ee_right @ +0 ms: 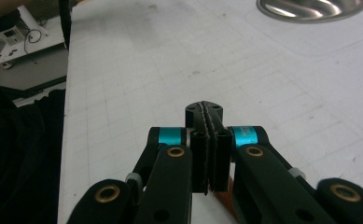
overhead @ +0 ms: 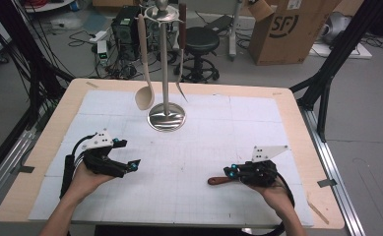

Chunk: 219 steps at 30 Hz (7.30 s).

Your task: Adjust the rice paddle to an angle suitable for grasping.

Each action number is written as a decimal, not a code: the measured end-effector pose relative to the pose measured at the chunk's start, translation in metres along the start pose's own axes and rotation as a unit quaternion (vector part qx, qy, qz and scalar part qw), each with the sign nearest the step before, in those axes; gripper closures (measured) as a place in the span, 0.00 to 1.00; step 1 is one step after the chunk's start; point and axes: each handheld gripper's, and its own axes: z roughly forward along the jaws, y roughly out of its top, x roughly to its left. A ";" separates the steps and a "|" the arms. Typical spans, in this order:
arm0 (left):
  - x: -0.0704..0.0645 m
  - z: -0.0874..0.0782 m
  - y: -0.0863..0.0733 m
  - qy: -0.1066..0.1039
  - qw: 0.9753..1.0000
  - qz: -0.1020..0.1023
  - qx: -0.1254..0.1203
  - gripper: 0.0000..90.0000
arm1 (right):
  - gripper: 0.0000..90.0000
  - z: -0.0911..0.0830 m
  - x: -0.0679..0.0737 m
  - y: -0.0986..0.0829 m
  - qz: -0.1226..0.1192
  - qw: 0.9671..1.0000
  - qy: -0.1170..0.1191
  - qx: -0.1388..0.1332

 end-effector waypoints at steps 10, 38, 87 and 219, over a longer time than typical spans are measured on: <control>0.001 0.001 -0.001 -0.002 1.000 0.000 0.003 0.13 | 0.99 0.008 0.005 -0.009 -0.012 0.999 -0.001 0.035; 0.003 0.000 -0.002 -0.003 1.000 -0.002 0.002 0.13 | 0.99 0.041 0.003 -0.008 -0.018 0.993 -0.013 0.117; 0.005 0.001 -0.003 -0.003 1.000 -0.006 -0.002 0.13 | 0.99 0.043 -0.049 0.003 0.060 0.985 -0.106 0.123; -0.033 0.028 0.004 -0.127 0.991 0.028 0.012 0.53 | 0.87 0.122 0.038 0.080 -0.046 0.997 0.049 0.049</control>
